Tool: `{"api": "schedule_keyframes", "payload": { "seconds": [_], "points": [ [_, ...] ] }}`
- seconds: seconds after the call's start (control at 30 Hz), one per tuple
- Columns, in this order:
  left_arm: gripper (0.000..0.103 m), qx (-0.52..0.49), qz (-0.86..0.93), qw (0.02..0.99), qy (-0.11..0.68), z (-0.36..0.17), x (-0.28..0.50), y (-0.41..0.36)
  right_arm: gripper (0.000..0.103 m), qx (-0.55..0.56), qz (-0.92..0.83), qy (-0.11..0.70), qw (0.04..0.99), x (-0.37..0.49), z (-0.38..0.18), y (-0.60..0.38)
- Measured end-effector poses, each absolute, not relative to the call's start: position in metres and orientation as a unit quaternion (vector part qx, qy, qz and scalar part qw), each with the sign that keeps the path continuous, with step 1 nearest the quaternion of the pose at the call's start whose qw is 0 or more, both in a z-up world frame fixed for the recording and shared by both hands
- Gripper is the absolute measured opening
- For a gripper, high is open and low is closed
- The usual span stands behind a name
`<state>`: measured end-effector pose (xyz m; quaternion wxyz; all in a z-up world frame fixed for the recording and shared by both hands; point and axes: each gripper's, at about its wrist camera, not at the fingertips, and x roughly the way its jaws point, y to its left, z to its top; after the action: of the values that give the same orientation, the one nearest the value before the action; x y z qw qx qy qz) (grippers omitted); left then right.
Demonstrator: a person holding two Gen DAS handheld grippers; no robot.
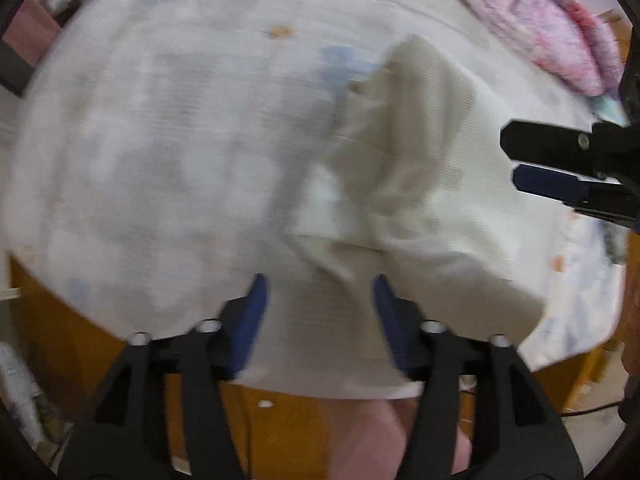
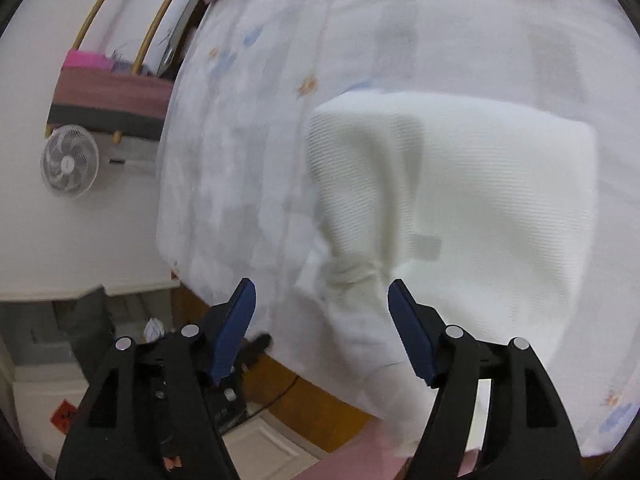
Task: Fold large clothes
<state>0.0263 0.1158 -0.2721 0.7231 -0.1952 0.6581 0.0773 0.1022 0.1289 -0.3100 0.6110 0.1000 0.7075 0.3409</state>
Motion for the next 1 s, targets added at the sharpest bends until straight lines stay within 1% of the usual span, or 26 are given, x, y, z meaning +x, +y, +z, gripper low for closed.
{"api": "schedule_keyframes", "payload": {
  "seconds": [0.1,0.2,0.23,0.3,0.37,0.4,0.43,0.47,0.5,0.53,0.57,0.63,0.7,0.77,0.8,0.83,0.87,0.9,1.0],
  "points": [
    [0.072,-0.272,0.027,0.698,0.662,-0.292,0.037,0.095,0.066,0.104,0.308,0.709,0.625,0.103,-0.309,0.105],
    [0.073,-0.370,0.011,0.633,0.680,-0.324,0.049,0.085,0.066,0.113,0.273,0.718,0.630,0.105,-0.313,0.085],
    [0.073,-0.413,-0.002,0.608,0.678,-0.329,0.051,0.083,0.066,0.110,0.260,0.721,0.633,0.105,-0.314,0.077],
    [0.073,-0.460,-0.028,0.597,0.657,-0.317,0.049,0.082,0.066,0.102,0.257,0.725,0.631,0.105,-0.319,0.074],
    [0.074,-0.457,-0.039,0.614,0.642,-0.297,0.048,0.088,0.066,0.109,0.258,0.732,0.621,0.097,-0.337,0.068],
    [0.078,-0.449,-0.036,0.622,0.640,-0.287,0.046,0.091,0.066,0.114,0.247,0.744,0.610,0.093,-0.347,0.067],
    [0.080,-0.436,-0.029,0.631,0.641,-0.280,0.046,0.095,0.063,0.132,0.237,0.767,0.581,0.084,-0.363,0.066],
    [0.080,-0.425,-0.023,0.637,0.643,-0.277,0.045,0.098,0.044,0.189,0.256,0.789,0.525,0.066,-0.383,0.070],
    [0.081,-0.419,-0.018,0.639,0.645,-0.280,0.046,0.101,0.036,0.222,0.274,0.798,0.489,0.054,-0.392,0.077],
    [0.081,-0.411,-0.007,0.637,0.652,-0.286,0.047,0.104,0.031,0.237,0.293,0.809,0.451,0.038,-0.397,0.087],
    [0.082,-0.397,0.015,0.626,0.671,-0.297,0.047,0.106,0.029,0.220,0.312,0.815,0.437,0.020,-0.392,0.097],
    [0.082,-0.384,0.038,0.603,0.698,-0.317,0.046,0.107,0.029,0.190,0.328,0.805,0.456,0.009,-0.377,0.101],
    [0.082,-0.384,0.026,0.585,0.714,-0.329,0.042,0.099,0.029,0.197,0.309,0.799,0.477,0.012,-0.367,0.088],
    [0.081,-0.371,0.018,0.573,0.731,-0.346,0.037,0.086,0.031,0.180,0.275,0.791,0.516,0.028,-0.357,0.069],
    [0.074,-0.360,0.020,0.572,0.737,-0.355,0.036,0.081,0.031,0.164,0.266,0.786,0.534,0.035,-0.353,0.065],
    [0.060,-0.332,0.030,0.578,0.745,-0.363,0.035,0.076,0.031,0.137,0.256,0.776,0.560,0.047,-0.348,0.061],
    [0.027,-0.296,0.045,0.583,0.756,-0.369,0.034,0.072,0.031,0.123,0.251,0.768,0.577,0.061,-0.343,0.061],
    [0.019,-0.293,0.043,0.582,0.757,-0.371,0.033,0.072,0.031,0.125,0.249,0.764,0.582,0.072,-0.341,0.061],
    [0.013,-0.312,0.047,0.591,0.742,-0.362,0.029,0.080,0.039,0.122,0.246,0.756,0.594,0.109,-0.334,0.085]
  ]
}}
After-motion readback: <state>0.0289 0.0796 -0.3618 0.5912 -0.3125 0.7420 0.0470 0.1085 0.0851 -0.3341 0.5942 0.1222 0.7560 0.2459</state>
